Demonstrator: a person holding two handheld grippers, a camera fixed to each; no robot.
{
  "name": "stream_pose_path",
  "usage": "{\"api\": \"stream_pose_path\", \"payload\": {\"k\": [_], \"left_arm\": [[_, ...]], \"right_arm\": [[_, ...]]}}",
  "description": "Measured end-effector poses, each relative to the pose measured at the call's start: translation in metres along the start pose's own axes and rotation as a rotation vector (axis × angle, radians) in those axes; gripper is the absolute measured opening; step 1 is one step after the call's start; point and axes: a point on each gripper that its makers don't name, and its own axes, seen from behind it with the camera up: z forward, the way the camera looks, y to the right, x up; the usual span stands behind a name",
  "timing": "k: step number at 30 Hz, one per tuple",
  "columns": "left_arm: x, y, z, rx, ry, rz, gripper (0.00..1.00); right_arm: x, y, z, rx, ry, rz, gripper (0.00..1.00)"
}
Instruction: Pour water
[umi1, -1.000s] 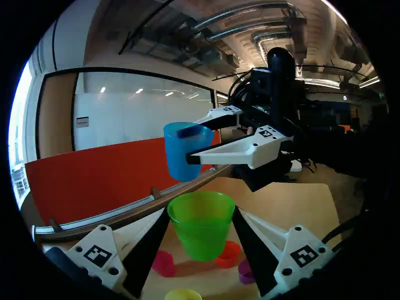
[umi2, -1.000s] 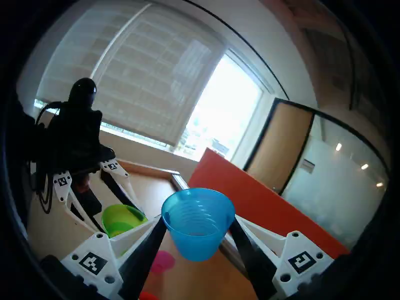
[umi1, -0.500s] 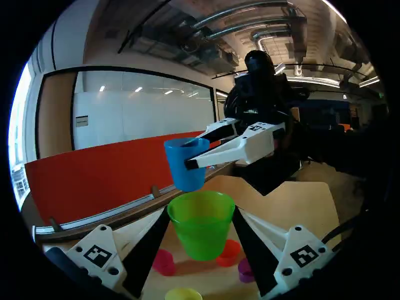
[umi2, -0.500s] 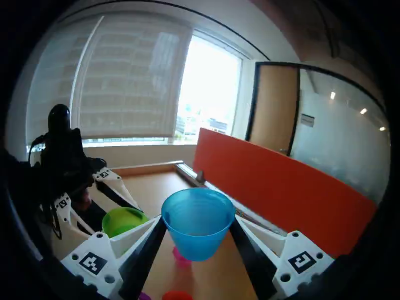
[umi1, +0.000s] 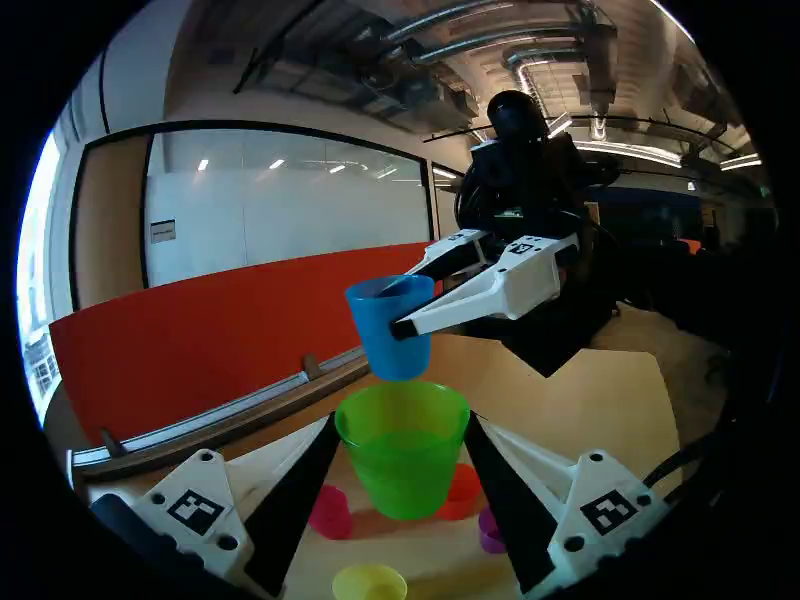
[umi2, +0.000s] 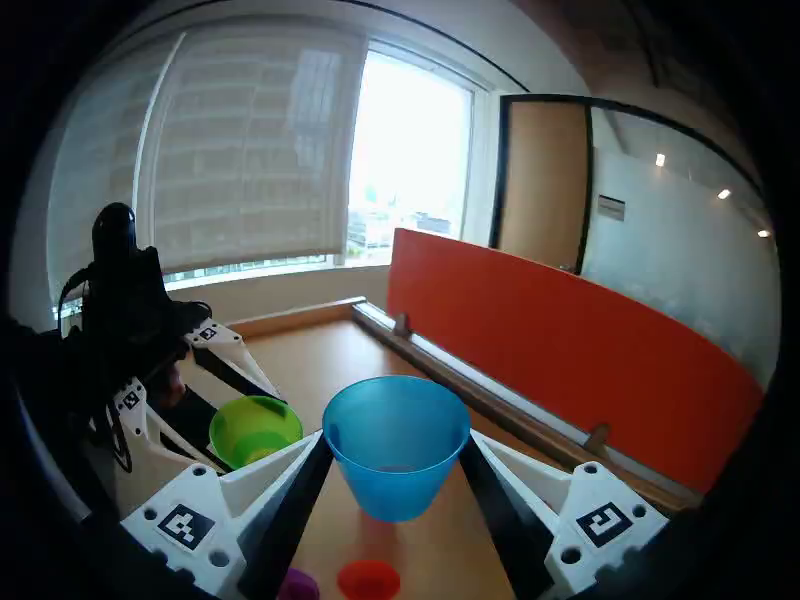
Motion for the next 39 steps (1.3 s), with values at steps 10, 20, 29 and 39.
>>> {"api": "stream_pose_path", "payload": {"k": [10,20,29,39], "left_arm": [[-0.022,0.010,0.002,-0.013,-0.065,0.012,0.88],[-0.043,0.021,0.004,-0.024,-0.114,0.017,0.88],[-0.059,0.033,0.008,-0.043,-0.160,0.026,0.88],[-0.077,0.044,0.009,-0.061,-0.198,0.029,0.88]], "right_arm": [[-0.025,0.006,-0.011,-0.010,-0.037,-0.008,0.90],[-0.060,0.014,-0.024,-0.019,-0.081,0.001,0.90],[-0.089,0.013,-0.032,-0.007,-0.125,0.012,0.90],[-0.125,0.015,-0.040,-0.005,-0.187,0.009,0.90]]}}
